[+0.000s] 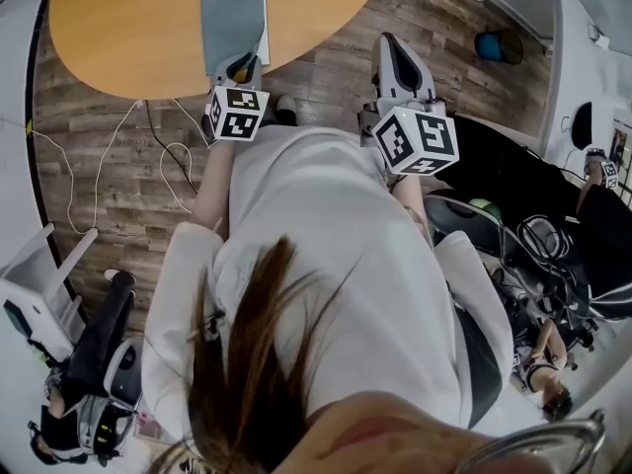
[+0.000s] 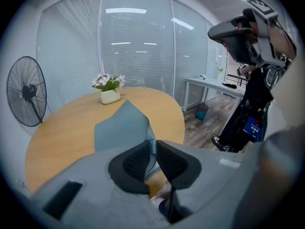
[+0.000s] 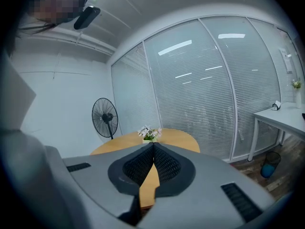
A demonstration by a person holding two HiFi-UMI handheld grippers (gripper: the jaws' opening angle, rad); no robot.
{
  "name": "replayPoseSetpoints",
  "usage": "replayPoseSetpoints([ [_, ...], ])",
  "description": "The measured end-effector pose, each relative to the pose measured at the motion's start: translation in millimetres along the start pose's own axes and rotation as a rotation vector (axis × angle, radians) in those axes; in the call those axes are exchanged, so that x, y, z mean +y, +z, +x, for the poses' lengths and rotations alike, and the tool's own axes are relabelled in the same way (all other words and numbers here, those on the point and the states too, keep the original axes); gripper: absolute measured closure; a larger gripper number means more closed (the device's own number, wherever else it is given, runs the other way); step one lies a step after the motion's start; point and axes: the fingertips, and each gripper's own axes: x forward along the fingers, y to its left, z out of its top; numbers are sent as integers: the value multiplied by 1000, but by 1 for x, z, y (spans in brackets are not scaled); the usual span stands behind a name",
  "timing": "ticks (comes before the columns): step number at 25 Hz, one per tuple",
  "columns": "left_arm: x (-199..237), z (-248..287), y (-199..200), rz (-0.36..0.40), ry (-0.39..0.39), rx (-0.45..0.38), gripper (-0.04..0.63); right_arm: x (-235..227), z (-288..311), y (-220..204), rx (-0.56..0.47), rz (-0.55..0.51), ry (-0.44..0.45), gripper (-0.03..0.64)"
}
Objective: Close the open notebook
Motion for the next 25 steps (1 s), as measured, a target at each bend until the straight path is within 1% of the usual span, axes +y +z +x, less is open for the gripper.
replayPoseSetpoints([
  [13, -16, 23, -6, 22, -48, 32, 538, 1, -1, -5, 11, 11, 12, 614],
  [20, -22, 44, -20, 21, -91, 89, 529, 2, 7, -10, 22, 22, 15, 614],
  [25, -22, 48, -23, 12, -100, 99, 529, 0, 10, -11, 26, 31, 14, 614],
])
